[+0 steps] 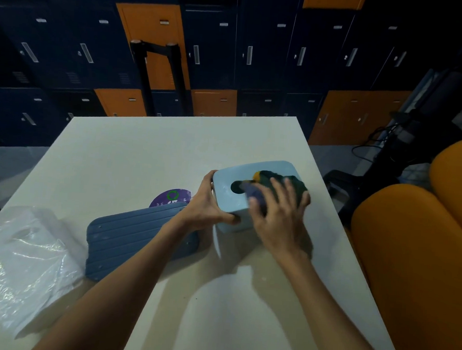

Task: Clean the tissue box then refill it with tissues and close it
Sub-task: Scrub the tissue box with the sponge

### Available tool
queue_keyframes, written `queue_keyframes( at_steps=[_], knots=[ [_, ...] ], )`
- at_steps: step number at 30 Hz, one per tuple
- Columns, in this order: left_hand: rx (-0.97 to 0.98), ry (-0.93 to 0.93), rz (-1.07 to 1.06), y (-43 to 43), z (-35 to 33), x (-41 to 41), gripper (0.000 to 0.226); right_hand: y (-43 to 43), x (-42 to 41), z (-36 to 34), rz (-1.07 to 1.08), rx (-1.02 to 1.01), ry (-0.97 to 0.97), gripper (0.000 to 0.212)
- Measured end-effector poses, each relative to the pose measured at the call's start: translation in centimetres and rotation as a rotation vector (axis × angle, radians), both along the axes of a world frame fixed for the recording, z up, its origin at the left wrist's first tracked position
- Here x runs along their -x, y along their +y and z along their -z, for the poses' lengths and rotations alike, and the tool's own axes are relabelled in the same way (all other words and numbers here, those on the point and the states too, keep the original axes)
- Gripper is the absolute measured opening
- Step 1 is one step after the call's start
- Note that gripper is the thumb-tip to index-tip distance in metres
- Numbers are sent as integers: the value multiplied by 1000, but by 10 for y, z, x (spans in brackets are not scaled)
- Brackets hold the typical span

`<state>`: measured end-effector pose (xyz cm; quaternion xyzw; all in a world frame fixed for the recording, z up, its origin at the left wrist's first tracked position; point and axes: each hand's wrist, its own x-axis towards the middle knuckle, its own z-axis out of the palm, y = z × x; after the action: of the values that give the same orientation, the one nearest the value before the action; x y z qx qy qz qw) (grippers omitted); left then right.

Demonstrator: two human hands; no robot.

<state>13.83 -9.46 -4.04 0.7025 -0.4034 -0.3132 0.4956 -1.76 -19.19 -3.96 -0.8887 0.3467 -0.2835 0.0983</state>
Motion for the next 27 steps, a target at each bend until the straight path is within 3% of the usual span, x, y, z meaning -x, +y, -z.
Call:
queue_keyframes(
  at_steps=[3, 7, 11, 14, 20, 24, 27],
  knots=[
    [20, 6, 45, 2, 0, -3, 108, 19, -5, 1, -225, 63, 10, 41],
    [-64, 23, 11, 5, -5, -1, 113, -1, 7, -15, -357, -53, -285, 26],
    [-287, -82, 94, 5, -27, -1, 146, -28, 32, -43, -47, -538, -666, 22],
    [-360, -315, 116, -8, -53, 3, 146, -55, 55, -41, 174, -712, -885, 23],
    [-453, -966, 400, -55, -59, 19, 102, -63, 73, -15, 268, -885, -879, 40],
    [-385, -1058, 335, -55, -42, 14, 83, -60, 74, -6, 379, -948, -865, 43],
    [-382, -1076, 296, -57, -37, 14, 83, -39, 60, -7, 379, -878, -568, 58]
  ],
)
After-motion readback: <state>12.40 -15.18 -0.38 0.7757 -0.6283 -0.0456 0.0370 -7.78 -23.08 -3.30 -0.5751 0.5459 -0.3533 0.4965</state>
